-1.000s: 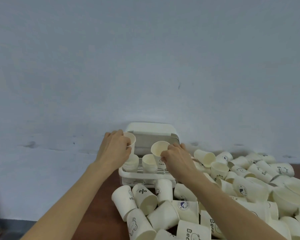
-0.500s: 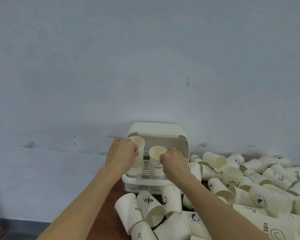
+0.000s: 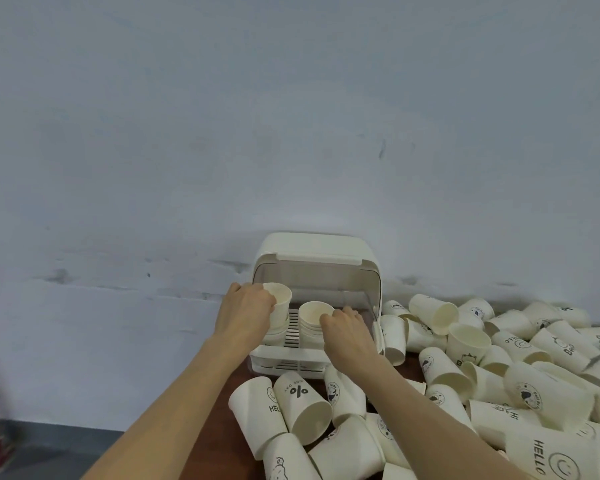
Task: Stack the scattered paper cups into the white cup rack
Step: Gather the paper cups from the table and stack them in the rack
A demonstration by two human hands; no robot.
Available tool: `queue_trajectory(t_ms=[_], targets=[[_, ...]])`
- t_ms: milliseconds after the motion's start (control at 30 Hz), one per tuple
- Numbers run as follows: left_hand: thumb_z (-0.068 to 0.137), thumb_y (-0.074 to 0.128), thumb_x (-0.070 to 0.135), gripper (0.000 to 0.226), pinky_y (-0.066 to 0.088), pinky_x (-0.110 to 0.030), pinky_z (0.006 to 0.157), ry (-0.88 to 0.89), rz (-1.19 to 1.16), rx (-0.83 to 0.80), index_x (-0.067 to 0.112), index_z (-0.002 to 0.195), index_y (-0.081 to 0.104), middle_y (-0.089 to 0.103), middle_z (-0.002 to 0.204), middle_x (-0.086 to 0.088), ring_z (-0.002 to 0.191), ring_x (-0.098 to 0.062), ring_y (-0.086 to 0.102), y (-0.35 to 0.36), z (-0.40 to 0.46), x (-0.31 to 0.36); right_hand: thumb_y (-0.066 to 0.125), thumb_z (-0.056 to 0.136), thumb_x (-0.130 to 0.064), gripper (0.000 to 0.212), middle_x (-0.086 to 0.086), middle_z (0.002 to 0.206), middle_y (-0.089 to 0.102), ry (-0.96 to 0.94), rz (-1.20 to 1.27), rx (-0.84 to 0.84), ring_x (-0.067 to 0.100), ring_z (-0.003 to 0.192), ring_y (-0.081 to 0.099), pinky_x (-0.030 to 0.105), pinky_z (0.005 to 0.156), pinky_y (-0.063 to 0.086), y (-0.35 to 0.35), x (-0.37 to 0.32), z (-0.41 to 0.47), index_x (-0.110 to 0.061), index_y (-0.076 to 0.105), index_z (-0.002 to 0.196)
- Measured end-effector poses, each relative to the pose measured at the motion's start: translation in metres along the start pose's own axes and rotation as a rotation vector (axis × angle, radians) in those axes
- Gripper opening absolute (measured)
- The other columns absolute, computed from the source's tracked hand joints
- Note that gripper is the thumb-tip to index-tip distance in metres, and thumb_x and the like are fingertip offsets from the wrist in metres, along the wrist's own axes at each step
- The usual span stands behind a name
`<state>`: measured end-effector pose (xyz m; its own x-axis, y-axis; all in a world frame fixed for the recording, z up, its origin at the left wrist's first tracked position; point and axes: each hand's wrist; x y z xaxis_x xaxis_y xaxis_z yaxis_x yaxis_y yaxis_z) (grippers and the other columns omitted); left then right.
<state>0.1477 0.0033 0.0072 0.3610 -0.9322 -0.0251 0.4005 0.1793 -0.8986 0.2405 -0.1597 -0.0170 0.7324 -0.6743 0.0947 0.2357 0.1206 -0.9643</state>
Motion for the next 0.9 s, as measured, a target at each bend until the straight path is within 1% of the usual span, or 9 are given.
queue_trajectory(t_ms=[133, 233, 333, 433, 567, 633, 700, 767, 900], targets=[[0.097, 0.048, 0.019, 0.025, 0.036, -0.029, 0.087, -0.016, 0.029, -0.046, 0.024, 0.104, 0.071, 0.065, 0.103, 0.000, 0.093, -0.020, 0.056, 0.011, -0.004, 0.001, 0.045, 0.089, 0.000, 0.028, 0.015, 0.116, 0.058, -0.002, 0.018, 0.003, 0.031, 0.107, 0.047, 0.039, 0.092, 0.038, -0.005, -0.005, -0.007, -0.007, 0.052, 0.115], [0.093, 0.052, 0.013, 0.023, 0.036, -0.028, 0.086, -0.021, 0.052, -0.108, 0.025, 0.100, 0.071, 0.065, 0.104, 0.000, 0.092, -0.020, 0.058, 0.017, -0.009, 0.001, 0.047, 0.088, -0.003, 0.033, 0.014, 0.116, 0.058, 0.000, 0.047, 0.018, 0.030, 0.106, 0.048, 0.039, 0.092, 0.039, -0.009, -0.009, -0.012, -0.009, 0.047, 0.121], [0.092, 0.051, 0.012, 0.022, 0.038, -0.031, 0.087, -0.022, 0.063, -0.157, 0.022, 0.100, 0.069, 0.064, 0.112, -0.004, 0.100, -0.021, 0.058, 0.019, -0.012, 0.003, 0.049, 0.087, -0.005, 0.030, 0.013, 0.113, 0.058, -0.002, 0.067, 0.011, 0.030, 0.104, 0.047, 0.038, 0.091, 0.038, -0.016, -0.012, -0.020, -0.009, 0.047, 0.116], [0.093, 0.045, 0.016, 0.022, 0.038, -0.036, 0.090, -0.032, 0.000, -0.197, 0.016, 0.109, 0.060, 0.059, 0.118, -0.007, 0.106, -0.024, 0.054, 0.016, -0.017, 0.008, 0.049, 0.086, -0.005, 0.024, 0.013, 0.112, 0.057, -0.003, 0.078, -0.001, 0.031, 0.106, 0.046, 0.037, 0.091, 0.037, -0.026, -0.015, -0.032, -0.008, 0.048, 0.110], [0.092, 0.045, 0.027, 0.040, 0.037, -0.040, 0.095, -0.057, -0.173, -0.197, 0.018, 0.131, 0.050, 0.053, 0.128, -0.005, 0.115, -0.026, 0.050, 0.005, -0.032, 0.015, 0.043, 0.086, -0.004, 0.025, 0.013, 0.110, 0.058, 0.007, 0.109, 0.038, 0.032, 0.108, 0.045, 0.037, 0.089, 0.037, -0.037, -0.020, -0.050, -0.008, 0.051, 0.108], [0.093, 0.045, 0.029, 0.042, 0.037, -0.039, 0.097, -0.063, -0.243, -0.185, 0.021, 0.134, 0.050, 0.055, 0.124, -0.004, 0.114, -0.024, 0.051, -0.002, -0.046, 0.020, 0.041, 0.087, -0.006, 0.029, 0.011, 0.112, 0.059, 0.013, 0.146, 0.071, 0.030, 0.109, 0.044, 0.036, 0.088, 0.037, -0.041, -0.021, -0.060, -0.009, 0.053, 0.113], [0.094, 0.047, 0.030, 0.040, 0.036, -0.037, 0.099, -0.055, -0.317, -0.155, 0.023, 0.133, 0.052, 0.056, 0.122, -0.002, 0.113, -0.020, 0.052, -0.011, -0.063, 0.024, 0.041, 0.088, -0.008, 0.033, 0.010, 0.115, 0.060, 0.020, 0.193, 0.104, 0.029, 0.110, 0.045, 0.036, 0.090, 0.040, -0.044, -0.020, -0.072, -0.009, 0.054, 0.118], [0.093, 0.049, 0.029, 0.036, 0.036, -0.037, 0.100, -0.040, -0.370, -0.118, 0.024, 0.128, 0.056, 0.057, 0.120, 0.000, 0.109, -0.017, 0.054, -0.019, -0.079, 0.027, 0.042, 0.088, -0.008, 0.033, 0.008, 0.114, 0.061, 0.035, 0.233, 0.146, 0.028, 0.109, 0.047, 0.036, 0.093, 0.041, -0.048, -0.020, -0.087, -0.010, 0.057, 0.117], [0.092, 0.051, 0.029, 0.027, 0.041, -0.037, 0.091, 0.009, -0.425, -0.066, 0.024, 0.116, 0.064, 0.058, 0.102, 0.003, 0.095, -0.018, 0.057, -0.039, -0.111, 0.036, 0.040, 0.088, -0.007, 0.029, 0.007, 0.105, 0.062, 0.060, 0.303, 0.213, 0.025, 0.099, 0.047, 0.035, 0.090, 0.040, -0.058, -0.023, -0.122, -0.010, 0.059, 0.111]])
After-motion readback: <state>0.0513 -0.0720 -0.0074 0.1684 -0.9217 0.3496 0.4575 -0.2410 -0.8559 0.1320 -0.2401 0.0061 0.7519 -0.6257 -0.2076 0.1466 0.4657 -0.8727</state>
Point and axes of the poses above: each hand's wrist, its own z-axis towards the middle knuckle, its own y-axis out of the palm, x = y × z
